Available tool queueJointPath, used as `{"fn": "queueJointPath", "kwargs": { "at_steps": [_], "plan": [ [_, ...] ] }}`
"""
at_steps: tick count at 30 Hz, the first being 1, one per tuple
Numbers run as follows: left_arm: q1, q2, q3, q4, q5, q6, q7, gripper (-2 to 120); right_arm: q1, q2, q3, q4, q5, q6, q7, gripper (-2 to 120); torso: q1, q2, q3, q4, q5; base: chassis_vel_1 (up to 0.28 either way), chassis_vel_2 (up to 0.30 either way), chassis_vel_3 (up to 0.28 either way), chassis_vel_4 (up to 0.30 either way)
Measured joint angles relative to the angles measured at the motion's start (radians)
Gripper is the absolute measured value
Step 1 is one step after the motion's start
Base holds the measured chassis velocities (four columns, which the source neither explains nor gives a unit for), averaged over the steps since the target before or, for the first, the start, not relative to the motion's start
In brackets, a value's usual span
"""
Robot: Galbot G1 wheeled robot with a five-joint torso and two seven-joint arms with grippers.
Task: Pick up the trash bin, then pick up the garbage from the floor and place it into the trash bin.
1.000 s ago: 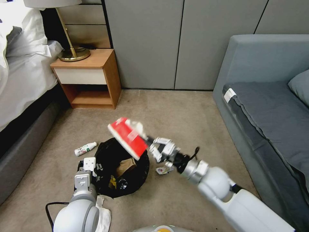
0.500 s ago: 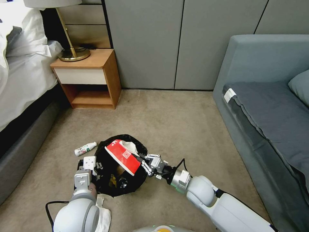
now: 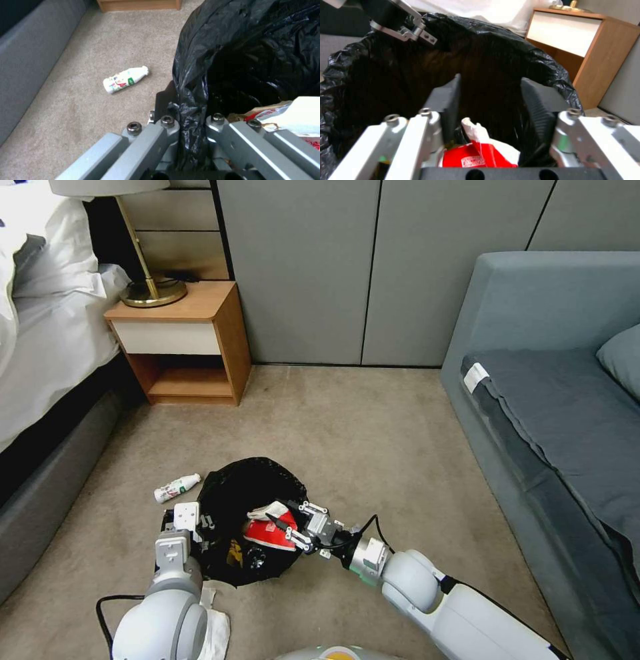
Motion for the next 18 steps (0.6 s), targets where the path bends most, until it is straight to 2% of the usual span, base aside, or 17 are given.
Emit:
{"fn": "queueJointPath", "kwargs": {
  "at_steps": [1, 7, 9, 12, 18],
  "plan": [
    [0.000, 0.000, 0.000, 0.000, 0.000, 0.000, 0.000, 1, 0.000, 0.000, 0.000, 0.000, 0.000, 0.000, 0.000, 52, 0.000, 0.000, 0.000, 0.0000, 0.0000, 0.000, 0.000, 0.000, 0.000],
    [0.001, 0.000, 0.001, 0.000, 0.001, 0.000, 0.000, 1, 0.008, -0.002, -0.004, 0.006, 0.001, -0.005, 0.005, 78, 0.000, 0.000, 0.000, 0.0000, 0.0000, 0.000, 0.000, 0.000, 0.000],
    [0.001, 0.000, 0.001, 0.000, 0.001, 0.000, 0.000, 1, 0.009, -0.002, -0.005, 0.008, 0.002, -0.006, 0.006, 80, 0.000, 0.000, 0.000, 0.0000, 0.0000, 0.000, 0.000, 0.000, 0.000],
    [0.002, -0.002, 0.006, 0.000, 0.005, 0.000, 0.000, 1, 0.020, -0.002, -0.011, 0.014, 0.005, -0.009, 0.013, 95, 0.000, 0.000, 0.000, 0.0000, 0.0000, 0.000, 0.000, 0.000, 0.000],
    [0.006, -0.002, 0.010, 0.000, 0.008, 0.000, 0.000, 1, 0.043, 0.002, -0.013, 0.038, 0.011, -0.011, 0.025, 108, 0.000, 0.000, 0.000, 0.0001, 0.0000, 0.000, 0.000, 0.000, 0.000]
  ]
}}
